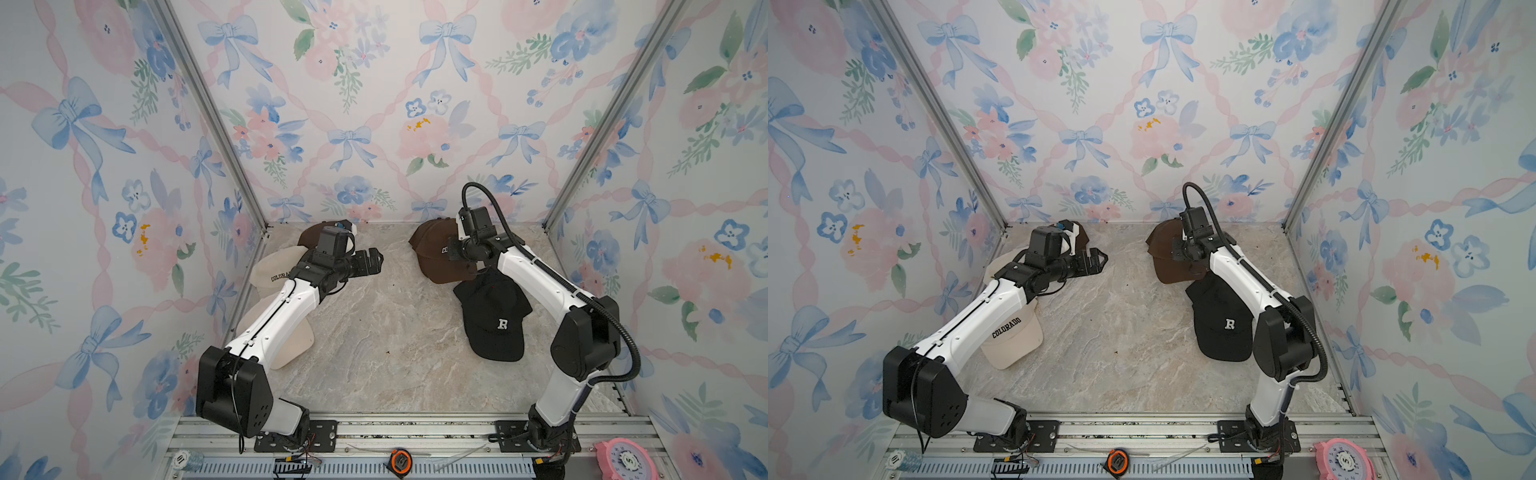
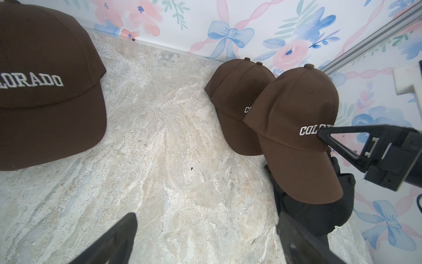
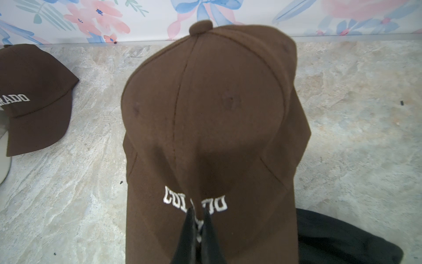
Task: Stack the baseball caps by color
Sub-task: Place the baseball cap on the baseball cap.
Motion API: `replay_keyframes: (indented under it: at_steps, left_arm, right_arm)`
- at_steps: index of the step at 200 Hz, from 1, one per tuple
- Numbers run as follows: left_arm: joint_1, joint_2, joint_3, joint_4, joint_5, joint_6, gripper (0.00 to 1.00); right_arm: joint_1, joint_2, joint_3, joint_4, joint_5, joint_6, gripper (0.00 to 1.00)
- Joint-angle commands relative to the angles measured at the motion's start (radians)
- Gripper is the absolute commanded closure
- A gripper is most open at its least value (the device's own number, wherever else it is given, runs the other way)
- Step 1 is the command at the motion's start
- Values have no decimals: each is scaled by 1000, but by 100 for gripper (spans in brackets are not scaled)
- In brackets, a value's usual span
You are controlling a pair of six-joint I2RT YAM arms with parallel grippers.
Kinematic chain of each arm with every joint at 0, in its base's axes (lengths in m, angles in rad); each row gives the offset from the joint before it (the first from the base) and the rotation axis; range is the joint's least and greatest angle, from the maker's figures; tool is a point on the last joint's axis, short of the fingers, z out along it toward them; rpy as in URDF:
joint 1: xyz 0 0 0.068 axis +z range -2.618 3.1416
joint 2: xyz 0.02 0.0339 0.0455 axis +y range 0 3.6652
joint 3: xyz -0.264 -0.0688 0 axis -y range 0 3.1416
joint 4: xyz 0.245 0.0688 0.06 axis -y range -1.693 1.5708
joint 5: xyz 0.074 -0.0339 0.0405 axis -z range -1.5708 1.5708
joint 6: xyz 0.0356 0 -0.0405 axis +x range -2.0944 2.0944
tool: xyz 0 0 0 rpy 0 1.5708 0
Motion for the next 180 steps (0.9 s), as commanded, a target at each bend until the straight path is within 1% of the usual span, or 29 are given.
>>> replay_keyframes:
  at_steps: [1,46,97,180]
  left_arm:
    - [-10,13,25,11,-21,-15,2]
    - [-15,14,31,11,-33,-16,2]
    - [-14,14,36,11,-49,-11,2]
    - [-14,45,69,10,-73,4,2]
  right_arm:
    - [-11,-10,-19,58,-16,8,100]
    - [-32,73,2,114,-33,18,100]
    - [-51,194,49,125,-49,28,100]
    - [-65,284,45,170,-83,24,100]
